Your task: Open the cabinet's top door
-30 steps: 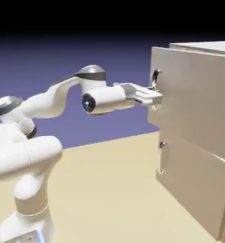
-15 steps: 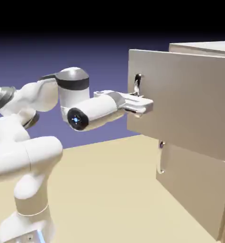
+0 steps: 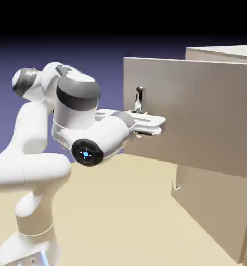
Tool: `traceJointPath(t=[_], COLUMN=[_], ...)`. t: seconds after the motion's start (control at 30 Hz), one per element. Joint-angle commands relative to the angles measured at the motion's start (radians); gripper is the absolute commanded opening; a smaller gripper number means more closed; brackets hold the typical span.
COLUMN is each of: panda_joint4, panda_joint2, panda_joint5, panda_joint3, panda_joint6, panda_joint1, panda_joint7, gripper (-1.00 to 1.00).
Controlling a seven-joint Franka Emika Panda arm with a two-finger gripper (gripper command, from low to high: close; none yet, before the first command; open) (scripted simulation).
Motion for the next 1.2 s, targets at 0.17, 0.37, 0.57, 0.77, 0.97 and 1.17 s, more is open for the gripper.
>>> traceJointPath(t=[0.17, 0.37, 0.57, 0.77, 0.97, 1.17], panda_joint4=[0.162, 0.333, 0.500, 0.659, 0.815, 0.990], panda_joint2=[-0.218, -0.435, -0.652, -0.870, -1.087, -1.305], panda_joint5=[-0.252, -0.466, -0.635, -0.768, -0.880, -0.980], panda_joint3=[0.045, 0.109, 0.178, 0.241, 0.282, 0.293], panda_joint6=[-0.104, -0.114, -0.084, -0.041, -0.005, 0.000], panda_joint1=[-0.145, -0.230, -0.279, -0.295, -0.268, -0.195], panda_joint7=[-0.213, -0.365, -0.433, -0.429, -0.373, -0.286], gripper=[-1.00, -1.00, -1.00, -1.00, -1.00, -1.00])
